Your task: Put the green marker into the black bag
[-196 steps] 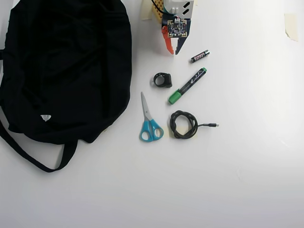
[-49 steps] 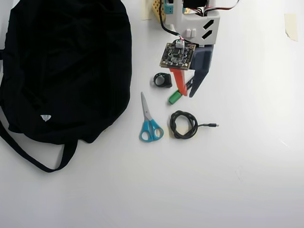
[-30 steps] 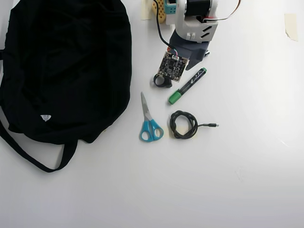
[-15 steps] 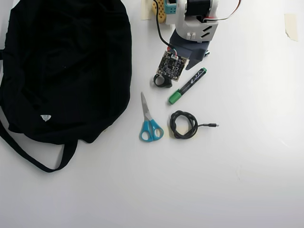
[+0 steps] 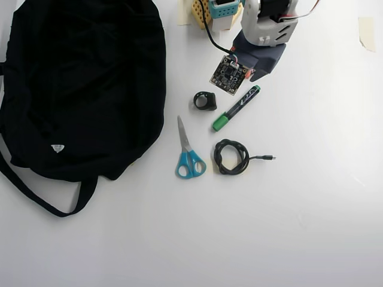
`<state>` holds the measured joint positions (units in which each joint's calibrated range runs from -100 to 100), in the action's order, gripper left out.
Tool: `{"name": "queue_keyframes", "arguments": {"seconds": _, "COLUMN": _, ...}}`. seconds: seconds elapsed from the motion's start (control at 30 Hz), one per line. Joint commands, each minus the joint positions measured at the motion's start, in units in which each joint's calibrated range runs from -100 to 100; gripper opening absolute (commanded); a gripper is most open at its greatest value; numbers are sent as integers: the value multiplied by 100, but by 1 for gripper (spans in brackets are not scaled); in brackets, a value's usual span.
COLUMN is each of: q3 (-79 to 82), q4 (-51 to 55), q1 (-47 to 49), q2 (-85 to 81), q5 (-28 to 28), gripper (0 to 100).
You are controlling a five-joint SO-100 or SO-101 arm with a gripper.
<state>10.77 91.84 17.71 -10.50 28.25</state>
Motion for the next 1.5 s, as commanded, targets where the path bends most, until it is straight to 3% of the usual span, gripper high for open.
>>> {"name": "queue_keyframes", "arguments": {"seconds": 0.0, "q3": -26, "q4": 187, "q1": 413, "q2": -112, "q5": 310, "gripper": 4}}
{"name": "queue_keyframes", "arguments": {"seconds": 0.2, "q3": -17, "q4": 187, "q1": 892, "q2": -112, "q5": 562, "gripper": 17}}
{"name": "queue_keyframes", "arguments": {"seconds": 0.37, "q3": 414, "q4": -97, "q1": 914, "q2": -103, "q5": 636, "gripper": 22}}
{"name": "queue_keyframes", "arguments": {"seconds": 0.63, "q3": 1133, "q4": -1458, "q1": 682, "q2": -95, "q5": 583, "gripper": 22}}
{"name": "queue_keyframes", "arguments": {"seconds": 1.47, "q3": 163, "q4": -2216, "q1": 249, "q2": 2112, "q5": 48, "gripper": 22}}
